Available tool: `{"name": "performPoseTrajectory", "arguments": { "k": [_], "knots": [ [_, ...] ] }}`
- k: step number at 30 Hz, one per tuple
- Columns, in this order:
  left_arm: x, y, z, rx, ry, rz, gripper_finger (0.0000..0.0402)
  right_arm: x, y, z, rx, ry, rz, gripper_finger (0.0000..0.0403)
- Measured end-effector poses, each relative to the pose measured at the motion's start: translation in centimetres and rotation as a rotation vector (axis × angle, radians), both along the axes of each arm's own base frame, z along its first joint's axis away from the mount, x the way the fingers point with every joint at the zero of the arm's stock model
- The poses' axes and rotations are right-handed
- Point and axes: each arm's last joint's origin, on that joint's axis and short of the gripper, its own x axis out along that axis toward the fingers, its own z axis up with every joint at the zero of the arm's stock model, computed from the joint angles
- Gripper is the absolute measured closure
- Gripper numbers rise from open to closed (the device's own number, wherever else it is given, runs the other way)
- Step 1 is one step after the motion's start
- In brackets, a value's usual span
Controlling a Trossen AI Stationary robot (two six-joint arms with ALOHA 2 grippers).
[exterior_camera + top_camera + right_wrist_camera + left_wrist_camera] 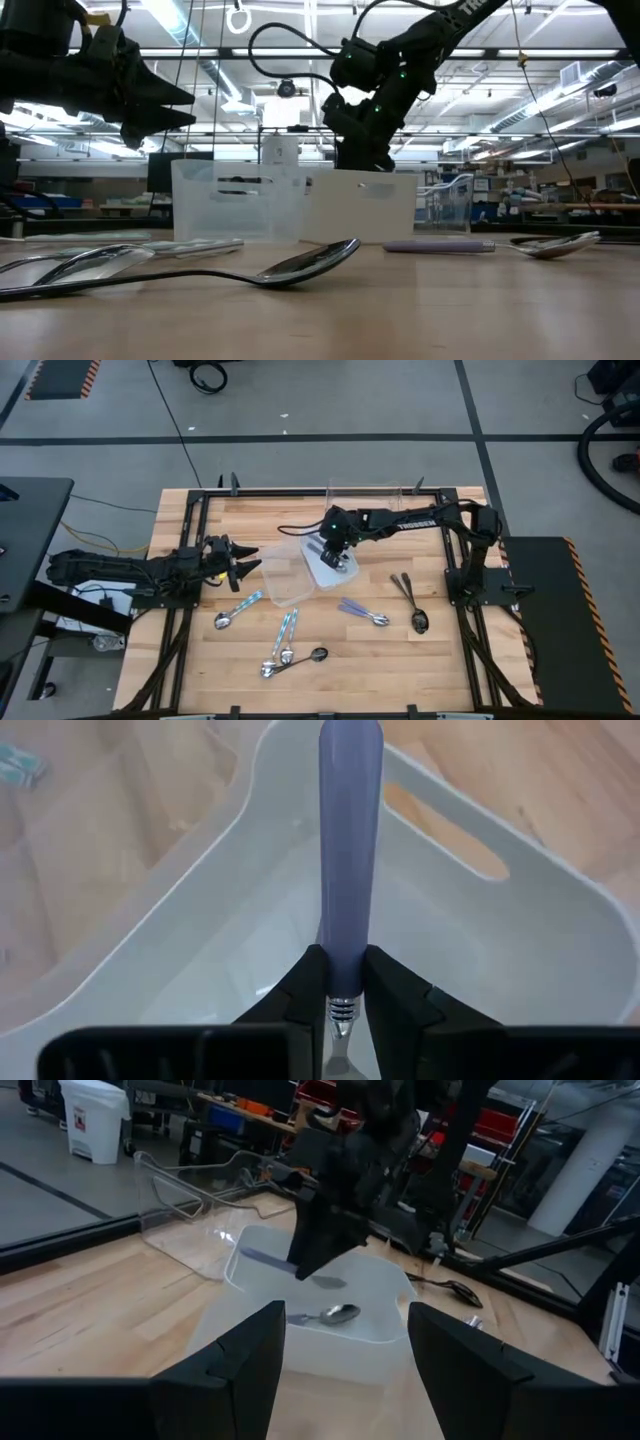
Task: Sort silverware by color (type)
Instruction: Put the purple spoon into the white bin, then put the white-green patterned spoon into the bottom transparent bin
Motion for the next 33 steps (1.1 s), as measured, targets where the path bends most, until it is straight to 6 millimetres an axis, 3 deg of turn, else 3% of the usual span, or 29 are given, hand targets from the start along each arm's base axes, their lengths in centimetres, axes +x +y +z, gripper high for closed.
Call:
{"name": "performPoseTrajectory", "arguments": {
  "k": [12,20,27,33],
  "knots": [
    [-0.1,-0.3,-0.9,-0.056,0.078,-0.018,0.0182,-0.4,0.0,-0.3,0.011,0.048,0.005,0.0263],
    [-0.3,-1.9,-1.8,-0.209,0.180,-0.103,0.0182,-0.3,0.0,0.5,-0.044,0.013,0.101,0.0249],
    [-0.5,-2.5,-0.4,-0.272,0.292,-0.041,0.0182,-0.4,0.9,2.8,-0.133,-0.066,0.207,0.0252],
    [0.4,-3.3,0.8,-0.307,0.322,-0.026,0.0182,0.5,3.0,2.8,-0.213,-0.167,0.327,0.0252]
  ]
}}
